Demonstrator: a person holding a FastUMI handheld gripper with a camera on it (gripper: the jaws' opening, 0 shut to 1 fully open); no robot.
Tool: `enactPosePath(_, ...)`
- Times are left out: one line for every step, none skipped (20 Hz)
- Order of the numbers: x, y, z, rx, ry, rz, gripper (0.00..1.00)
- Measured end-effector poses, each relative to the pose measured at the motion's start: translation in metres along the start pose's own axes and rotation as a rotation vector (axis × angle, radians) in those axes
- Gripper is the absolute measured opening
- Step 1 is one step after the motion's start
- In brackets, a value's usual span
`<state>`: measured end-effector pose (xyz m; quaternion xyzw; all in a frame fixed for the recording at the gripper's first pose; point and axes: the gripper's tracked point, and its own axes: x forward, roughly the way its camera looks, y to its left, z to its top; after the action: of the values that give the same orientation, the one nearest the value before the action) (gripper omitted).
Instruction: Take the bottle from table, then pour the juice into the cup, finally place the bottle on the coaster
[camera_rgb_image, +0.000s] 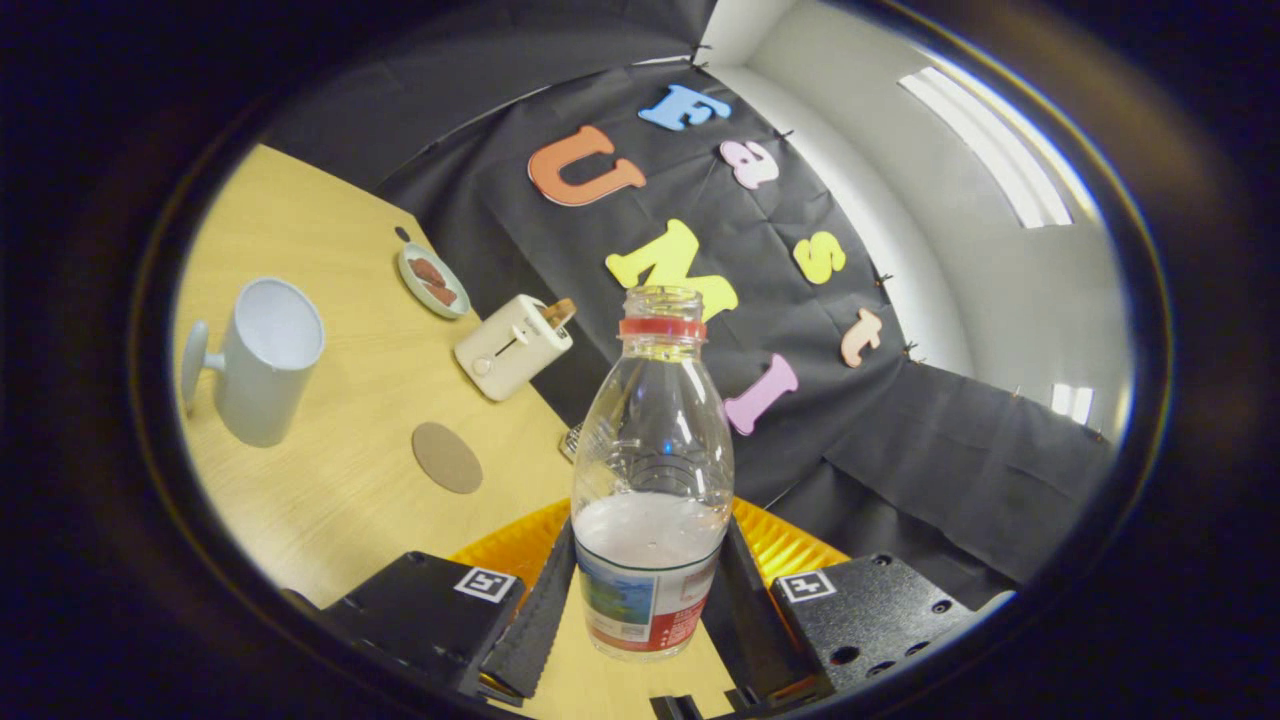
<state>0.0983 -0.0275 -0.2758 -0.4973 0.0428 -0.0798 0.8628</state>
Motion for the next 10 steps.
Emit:
enactPosePath(0.001,0.001,0.0,-0.021,0.004,0.004,0.8)
enactPosePath(0.003,0.002,0.001,-0.046,0.005,0.005,0.8)
enactPosePath(0.003,0.003,0.003,-0.075,0.003,0.005,0.8)
enactPosePath(0.004,0.005,0.005,-0.105,0.0,0.005,0.8)
enactPosePath(0.004,0.006,0.007,-0.137,-0.003,0.003,0.8)
enactPosePath(0.003,0.009,0.007,-0.171,-0.004,0.003,0.8)
enactPosePath(0.005,0.01,0.007,-0.216,0.003,-0.001,0.8)
enactPosePath(0.005,0.01,0.006,-0.255,0.006,0.0,0.8)
enactPosePath(0.008,0.014,0.01,-0.287,-0.003,0.016,0.8)
enactPosePath(0.008,0.016,0.015,-0.308,-0.016,0.024,0.8)
